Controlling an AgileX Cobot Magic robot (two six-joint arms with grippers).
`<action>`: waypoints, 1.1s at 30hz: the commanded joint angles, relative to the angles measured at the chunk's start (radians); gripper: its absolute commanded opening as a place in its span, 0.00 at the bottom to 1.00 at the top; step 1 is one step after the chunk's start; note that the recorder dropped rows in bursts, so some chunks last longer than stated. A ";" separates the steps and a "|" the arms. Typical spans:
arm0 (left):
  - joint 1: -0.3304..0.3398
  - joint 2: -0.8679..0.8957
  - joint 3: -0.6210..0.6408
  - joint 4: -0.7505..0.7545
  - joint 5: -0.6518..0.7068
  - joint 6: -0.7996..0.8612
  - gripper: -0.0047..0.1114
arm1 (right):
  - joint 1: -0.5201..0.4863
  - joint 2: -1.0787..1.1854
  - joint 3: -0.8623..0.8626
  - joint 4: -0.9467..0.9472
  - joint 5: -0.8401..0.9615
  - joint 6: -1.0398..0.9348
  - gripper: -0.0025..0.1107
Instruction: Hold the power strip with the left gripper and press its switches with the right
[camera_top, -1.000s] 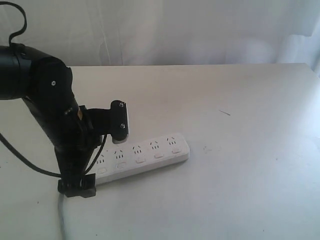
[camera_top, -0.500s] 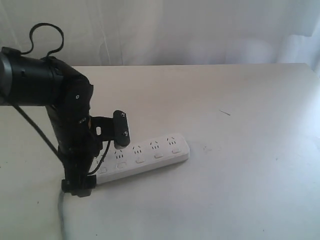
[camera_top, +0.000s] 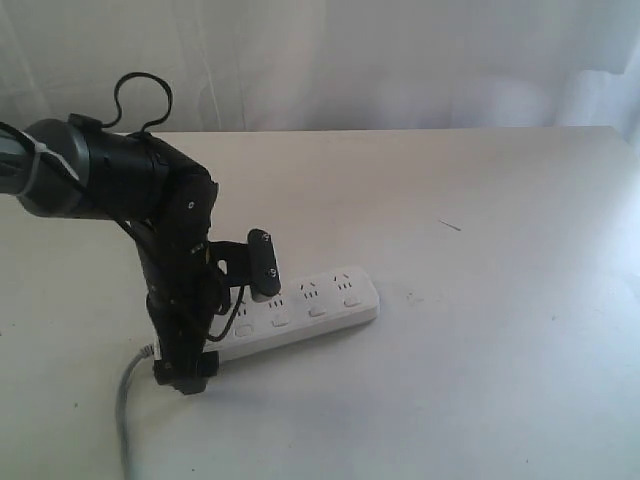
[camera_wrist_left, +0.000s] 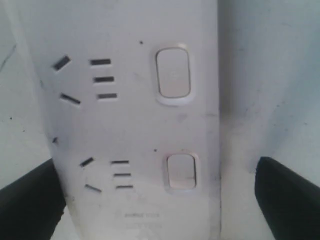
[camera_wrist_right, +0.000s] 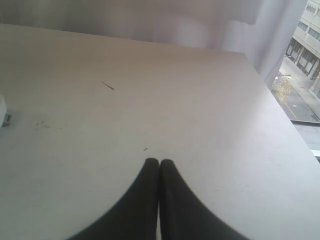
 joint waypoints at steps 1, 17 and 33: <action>0.001 0.009 -0.003 -0.008 -0.028 -0.032 0.94 | -0.001 -0.005 0.005 -0.006 -0.003 -0.002 0.02; 0.022 0.009 -0.003 0.067 -0.085 -0.168 0.94 | -0.001 -0.005 0.005 -0.006 -0.003 -0.002 0.02; 0.034 0.077 -0.003 0.008 0.019 -0.038 0.94 | -0.001 -0.005 0.005 -0.006 -0.003 -0.002 0.02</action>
